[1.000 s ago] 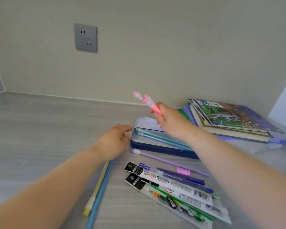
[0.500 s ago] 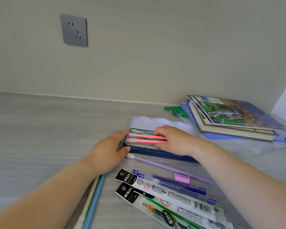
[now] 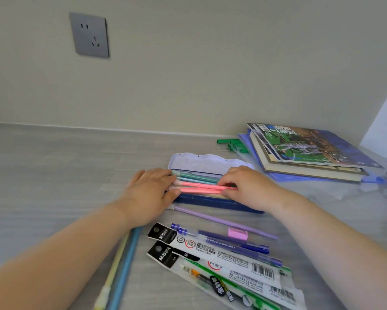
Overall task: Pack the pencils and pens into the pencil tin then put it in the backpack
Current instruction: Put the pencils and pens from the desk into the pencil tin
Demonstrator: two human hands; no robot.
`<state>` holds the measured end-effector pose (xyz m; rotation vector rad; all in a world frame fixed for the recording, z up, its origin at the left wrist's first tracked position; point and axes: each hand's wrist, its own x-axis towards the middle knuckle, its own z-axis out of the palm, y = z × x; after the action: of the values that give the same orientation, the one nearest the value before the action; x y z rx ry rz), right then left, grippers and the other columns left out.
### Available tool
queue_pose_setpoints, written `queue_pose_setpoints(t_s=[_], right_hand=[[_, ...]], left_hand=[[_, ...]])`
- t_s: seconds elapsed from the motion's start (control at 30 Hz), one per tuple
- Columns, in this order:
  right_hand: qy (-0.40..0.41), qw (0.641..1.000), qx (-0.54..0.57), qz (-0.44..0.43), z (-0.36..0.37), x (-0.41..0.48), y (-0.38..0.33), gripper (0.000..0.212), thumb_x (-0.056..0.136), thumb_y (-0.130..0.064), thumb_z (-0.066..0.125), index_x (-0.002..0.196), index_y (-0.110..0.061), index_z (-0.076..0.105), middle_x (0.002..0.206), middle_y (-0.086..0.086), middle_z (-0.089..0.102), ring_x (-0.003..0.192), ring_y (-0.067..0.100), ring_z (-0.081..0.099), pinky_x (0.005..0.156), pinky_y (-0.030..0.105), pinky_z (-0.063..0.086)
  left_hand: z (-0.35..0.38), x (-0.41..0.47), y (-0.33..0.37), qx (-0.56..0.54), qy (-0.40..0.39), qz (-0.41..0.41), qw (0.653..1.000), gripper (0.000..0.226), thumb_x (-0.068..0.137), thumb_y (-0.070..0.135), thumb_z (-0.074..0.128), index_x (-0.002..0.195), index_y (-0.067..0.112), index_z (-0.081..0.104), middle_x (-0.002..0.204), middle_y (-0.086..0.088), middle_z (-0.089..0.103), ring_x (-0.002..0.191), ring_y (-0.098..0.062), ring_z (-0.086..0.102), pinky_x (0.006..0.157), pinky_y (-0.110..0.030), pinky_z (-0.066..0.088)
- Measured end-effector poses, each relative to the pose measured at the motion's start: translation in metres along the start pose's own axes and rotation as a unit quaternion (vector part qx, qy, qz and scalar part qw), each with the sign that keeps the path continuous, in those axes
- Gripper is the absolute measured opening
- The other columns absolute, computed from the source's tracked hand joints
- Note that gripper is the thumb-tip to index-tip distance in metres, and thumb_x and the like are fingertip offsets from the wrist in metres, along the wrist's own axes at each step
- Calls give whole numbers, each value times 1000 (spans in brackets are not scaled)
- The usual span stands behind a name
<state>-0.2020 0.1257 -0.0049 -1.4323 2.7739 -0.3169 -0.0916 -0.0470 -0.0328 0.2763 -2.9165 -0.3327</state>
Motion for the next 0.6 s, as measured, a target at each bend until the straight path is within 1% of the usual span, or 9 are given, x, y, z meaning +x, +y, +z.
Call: queue_pose_setpoints(t_s=[0.07, 0.1, 0.17, 0.23, 0.27, 0.33, 0.37, 0.47, 0.6], right_hand=[[-11, 1000, -2, 4, 0, -2, 2, 26, 92, -21, 48, 113, -17, 63, 116, 6, 59, 108, 19, 49, 79, 21, 30], [-18, 1000, 2, 5, 1, -2, 3, 26, 92, -20, 48, 113, -17, 62, 117, 6, 59, 108, 19, 49, 81, 22, 32], [-25, 1000, 17, 4, 0, -3, 6, 27, 92, -18, 47, 116, -17, 61, 118, 5, 59, 103, 16, 49, 81, 21, 33], [-16, 999, 39, 0, -1, -4, 8, 28, 92, -15, 48, 117, -18, 60, 121, 2, 59, 104, 13, 47, 80, 17, 29], [-3, 999, 39, -6, 0, -4, 10, 29, 92, -14, 48, 119, -18, 59, 125, 2, 57, 111, 14, 46, 84, 16, 28], [28, 999, 14, -15, 3, -2, 12, 34, 90, -13, 49, 124, -17, 54, 135, 3, 48, 127, 19, 36, 100, 19, 23], [35, 999, 6, -17, 4, -2, 12, 36, 90, -13, 49, 126, -16, 52, 138, 3, 45, 130, 19, 33, 104, 20, 20], [48, 999, 15, -21, 5, -2, 16, 34, 89, -9, 51, 123, -12, 55, 132, 4, 52, 125, 17, 39, 100, 17, 23], [90, 996, 23, 6, 3, -6, 23, 26, 87, -9, 54, 110, -12, 65, 115, 6, 63, 111, 21, 52, 89, 22, 35]], left_hand=[[-4, 7, 2, 15, 4, 1, 1000, 57, 89, 50, 20, 138, 23, 32, 151, 3, 29, 139, -13, 22, 115, -28, 10], [-6, 9, 3, 12, 7, 4, 1000, 51, 93, 41, 27, 140, 21, 27, 152, 2, 28, 140, -14, 22, 114, -27, 11], [-8, 15, 8, 6, 4, 18, 1000, 52, 94, 34, 32, 143, 19, 19, 154, 0, 23, 141, -15, 21, 113, -25, 11], [-6, 20, 14, 11, -13, 42, 999, 52, 95, 32, 32, 143, 18, 19, 154, 0, 22, 141, -14, 20, 114, -25, 12], [-4, 24, 17, 9, -25, 51, 998, 51, 95, 32, 32, 143, 18, 19, 154, -1, 22, 141, -15, 21, 114, -26, 13], [1, 30, 22, 7, -52, 60, 997, 48, 95, 30, 31, 141, 18, 24, 153, -1, 25, 140, -16, 24, 113, -26, 17], [1, 33, 24, 8, -62, 61, 996, 46, 95, 28, 31, 140, 18, 28, 152, -1, 27, 139, -16, 26, 112, -26, 20], [-4, 41, 24, 28, -59, 47, 997, 44, 93, 27, 39, 136, 19, 37, 149, -1, 35, 135, -20, 33, 110, -27, 27], [-9, 44, 23, 46, -36, 27, 998, 39, 90, 28, 47, 129, 24, 48, 140, 0, 48, 127, -22, 44, 105, -28, 35]])
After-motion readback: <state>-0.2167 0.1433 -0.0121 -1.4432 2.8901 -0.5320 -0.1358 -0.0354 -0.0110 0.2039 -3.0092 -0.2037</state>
